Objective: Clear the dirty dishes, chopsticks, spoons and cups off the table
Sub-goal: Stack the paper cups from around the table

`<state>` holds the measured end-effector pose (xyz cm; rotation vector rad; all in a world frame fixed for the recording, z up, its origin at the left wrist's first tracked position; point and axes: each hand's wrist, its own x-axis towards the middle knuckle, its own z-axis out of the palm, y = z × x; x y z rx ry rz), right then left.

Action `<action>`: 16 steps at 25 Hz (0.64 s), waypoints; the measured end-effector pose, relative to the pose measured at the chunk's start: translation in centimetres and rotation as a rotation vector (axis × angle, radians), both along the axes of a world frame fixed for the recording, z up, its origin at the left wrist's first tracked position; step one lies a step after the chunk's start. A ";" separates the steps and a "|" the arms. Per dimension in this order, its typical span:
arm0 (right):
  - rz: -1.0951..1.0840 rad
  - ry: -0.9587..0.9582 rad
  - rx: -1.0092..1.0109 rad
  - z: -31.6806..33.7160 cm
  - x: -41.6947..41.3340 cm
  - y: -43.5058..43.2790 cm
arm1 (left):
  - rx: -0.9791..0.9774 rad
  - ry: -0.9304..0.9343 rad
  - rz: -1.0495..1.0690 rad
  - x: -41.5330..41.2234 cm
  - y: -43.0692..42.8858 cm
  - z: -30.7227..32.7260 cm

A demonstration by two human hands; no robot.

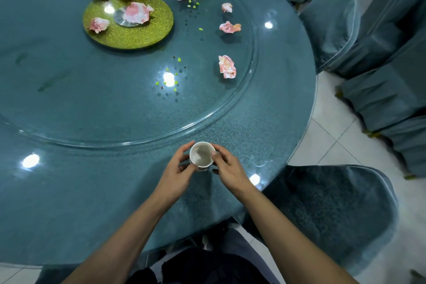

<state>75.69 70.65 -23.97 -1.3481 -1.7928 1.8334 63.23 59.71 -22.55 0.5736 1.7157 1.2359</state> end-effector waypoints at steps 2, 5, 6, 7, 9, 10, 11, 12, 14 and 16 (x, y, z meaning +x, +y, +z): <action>-0.046 0.002 0.004 0.3 0.8 -0.1 | 0.028 0.001 -0.030 0.5 0.5 0.3; -0.119 -0.003 0.016 1.5 2.4 0.3 | 0.045 -0.010 -0.046 1.5 1.8 1.4; -0.148 -0.003 0.017 2.0 3.2 0.5 | 0.056 -0.016 -0.064 2.0 2.4 1.8; -0.184 0.003 0.011 2.5 3.9 0.9 | 0.066 -0.017 -0.082 2.5 3.1 2.2; -0.264 0.017 0.004 3.4 5.6 1.6 | 0.095 -0.014 -0.132 3.9 4.4 2.8; -0.300 0.019 0.016 3.7 6.5 1.9 | 0.112 -0.014 -0.160 4.7 5.1 3.2; -0.326 0.019 0.035 4.1 7.4 2.1 | 0.119 -0.016 -0.183 5.6 5.7 3.5; -0.342 0.015 0.053 4.3 8.2 2.3 | 0.125 -0.023 -0.197 6.4 6.2 3.9; -0.382 0.025 0.086 5.0 10.3 2.7 | 0.142 -0.027 -0.224 8.3 7.4 4.8; -0.430 0.048 0.118 5.6 12.7 3.1 | 0.158 -0.019 -0.267 10.5 8.5 5.8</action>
